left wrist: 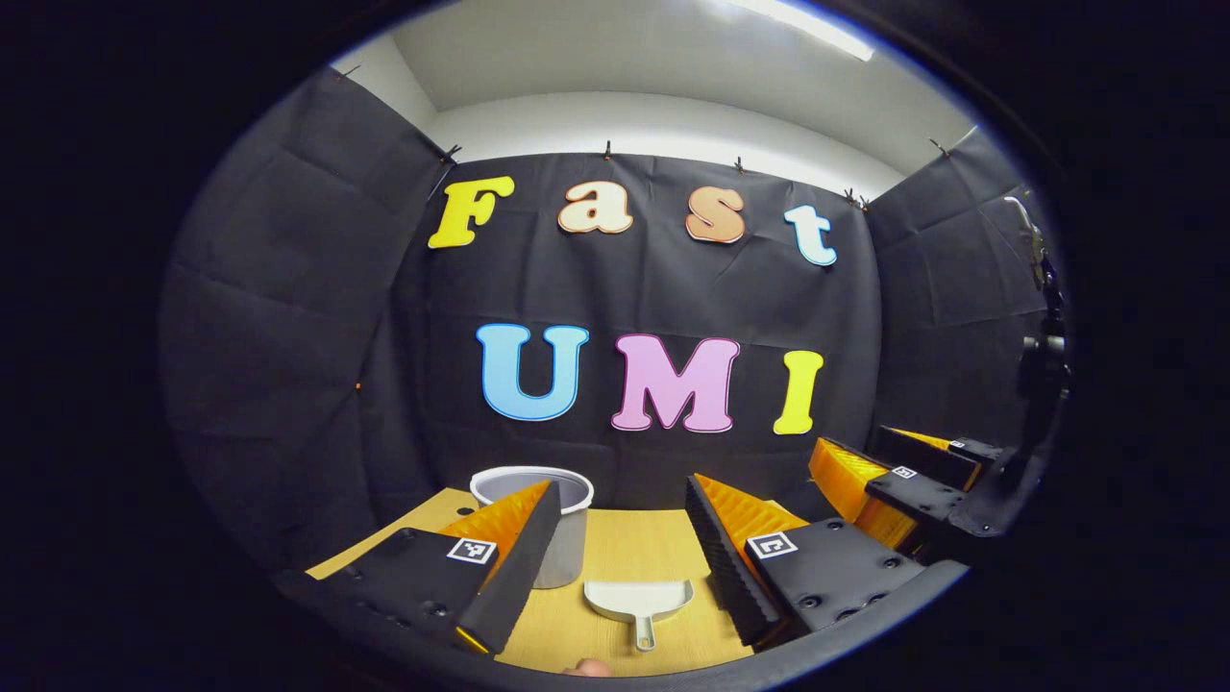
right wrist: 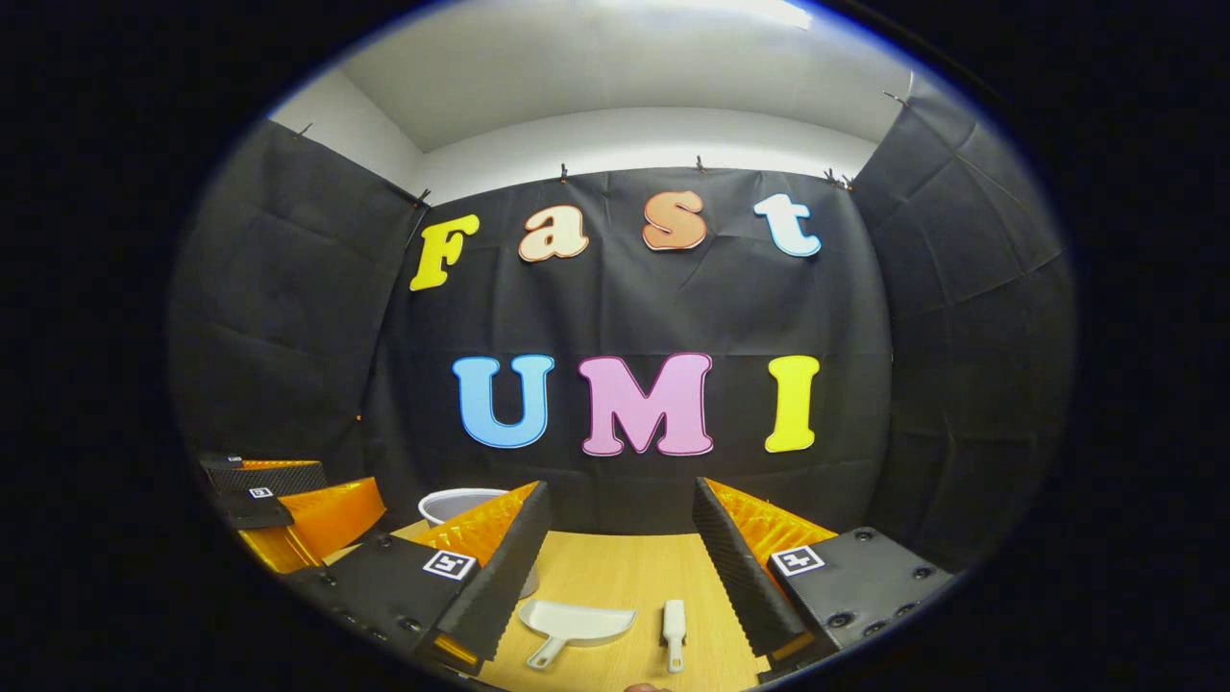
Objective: Pick up the small broom and dustpan from the desktop, sweep the trash into the dustpan with the broom, and then empty the trash into the garbage bin.
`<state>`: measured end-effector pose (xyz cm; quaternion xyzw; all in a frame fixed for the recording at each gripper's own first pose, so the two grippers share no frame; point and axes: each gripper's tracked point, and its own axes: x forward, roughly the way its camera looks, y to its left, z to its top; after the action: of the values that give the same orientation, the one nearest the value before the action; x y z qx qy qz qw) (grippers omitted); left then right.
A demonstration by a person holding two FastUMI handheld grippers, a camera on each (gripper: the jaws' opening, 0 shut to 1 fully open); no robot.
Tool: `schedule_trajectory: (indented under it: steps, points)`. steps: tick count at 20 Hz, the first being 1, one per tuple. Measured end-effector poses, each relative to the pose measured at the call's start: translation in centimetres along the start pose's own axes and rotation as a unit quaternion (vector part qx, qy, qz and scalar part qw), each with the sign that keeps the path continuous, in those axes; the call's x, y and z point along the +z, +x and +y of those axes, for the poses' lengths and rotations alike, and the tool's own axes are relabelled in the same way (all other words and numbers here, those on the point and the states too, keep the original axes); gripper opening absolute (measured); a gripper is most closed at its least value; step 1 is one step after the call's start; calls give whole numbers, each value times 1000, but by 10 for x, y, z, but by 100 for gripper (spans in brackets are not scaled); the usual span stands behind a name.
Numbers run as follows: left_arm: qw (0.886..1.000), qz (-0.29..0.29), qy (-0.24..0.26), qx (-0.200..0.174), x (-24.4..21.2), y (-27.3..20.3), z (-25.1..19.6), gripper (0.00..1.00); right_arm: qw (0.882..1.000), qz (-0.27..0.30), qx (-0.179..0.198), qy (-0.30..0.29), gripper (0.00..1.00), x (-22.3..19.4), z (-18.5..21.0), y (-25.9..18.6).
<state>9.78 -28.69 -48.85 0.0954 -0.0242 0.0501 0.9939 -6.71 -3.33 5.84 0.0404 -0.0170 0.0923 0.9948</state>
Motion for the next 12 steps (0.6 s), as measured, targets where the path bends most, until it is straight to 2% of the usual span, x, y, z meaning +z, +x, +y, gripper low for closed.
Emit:
schedule_trajectory:
  steps: [1, 2, 3, 9, 10, 11, 12]
  points:
    - [1000, -1, -1, 0, 0, 0, -1, 82, 1000, -1, 3, -1, 89, 0, 2, 2]
    - [1000, -1, -3, 1, -1, 0, -1, 77, 1000, 0, 7, -3, 89, 0, 3, 2]
    - [1000, 0, -5, 4, -1, 0, -1, 77, 1000, -1, 11, -4, 95, 0, 6, 2]
    - [1000, 0, 0, 6, -1, -1, 0, 77, 1000, 6, 14, 5, 95, -4, 10, 4]
    - [1000, 1, -1, 4, -2, 0, -1, 82, 1000, 6, 14, 4, 95, -3, 10, 4]
    - [1000, 3, -2, 2, -3, -1, -2, 77, 1000, 5, 12, 4, 95, -4, 11, 5]
    - [1000, 6, -3, 2, -4, 0, -1, 77, 1000, 6, 11, 4, 95, -6, 12, 5]
